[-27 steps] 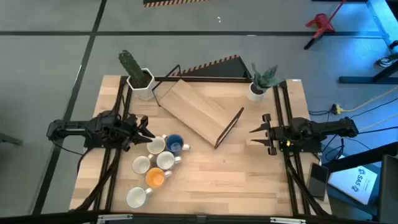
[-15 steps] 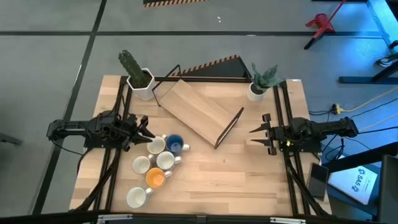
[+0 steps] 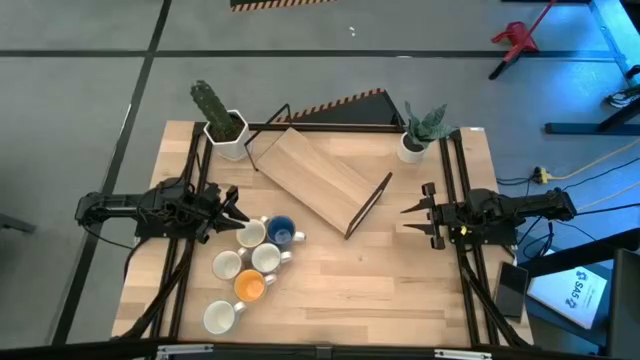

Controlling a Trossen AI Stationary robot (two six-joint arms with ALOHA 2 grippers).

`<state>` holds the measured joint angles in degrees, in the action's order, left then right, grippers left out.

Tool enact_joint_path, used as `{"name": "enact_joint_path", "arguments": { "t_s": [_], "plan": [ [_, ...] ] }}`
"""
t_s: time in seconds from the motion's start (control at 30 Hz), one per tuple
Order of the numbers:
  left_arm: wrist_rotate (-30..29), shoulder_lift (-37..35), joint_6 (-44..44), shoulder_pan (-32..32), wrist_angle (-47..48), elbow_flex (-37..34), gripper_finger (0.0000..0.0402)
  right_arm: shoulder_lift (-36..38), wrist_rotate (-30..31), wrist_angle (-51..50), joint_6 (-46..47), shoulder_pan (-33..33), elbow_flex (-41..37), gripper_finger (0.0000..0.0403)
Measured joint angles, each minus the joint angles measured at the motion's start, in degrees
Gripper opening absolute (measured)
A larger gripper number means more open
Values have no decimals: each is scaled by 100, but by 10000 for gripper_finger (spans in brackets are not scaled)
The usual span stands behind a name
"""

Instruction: Place coffee mugs

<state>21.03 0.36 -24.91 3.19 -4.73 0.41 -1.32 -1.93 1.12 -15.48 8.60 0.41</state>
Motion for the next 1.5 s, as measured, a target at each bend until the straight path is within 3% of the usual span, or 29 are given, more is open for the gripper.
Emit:
{"name": "enact_joint_path", "arguments": {
  "t_s": [0.77, 0.9, 1.0, 1.23, 1.37, 1.5],
  "plan": [
    [1, 0, 0, 1, 2, -1, 102, -2, -10, 182, 21, 0, -5, 150],
    [-223, 0, 3, -1, 0, -1, 102, -3, 451, 337, 395, 0, 10, 150],
    [-693, 0, -1, -1, -17, -1, 102, -2, 918, 761, 862, 0, 34, 150],
    [-2503, 1, -886, -1, -948, -1, 102, -4, 2274, 1873, 1079, 0, 43, 150],
    [-3448, 2, -920, 1, -1397, -1, 102, -4, 2893, 2132, 1077, 0, 43, 150],
    [-4111, 0, -323, 7, -1702, -1, 102, -4, 3310, 2109, 1051, 0, 45, 150]
  ]
}}
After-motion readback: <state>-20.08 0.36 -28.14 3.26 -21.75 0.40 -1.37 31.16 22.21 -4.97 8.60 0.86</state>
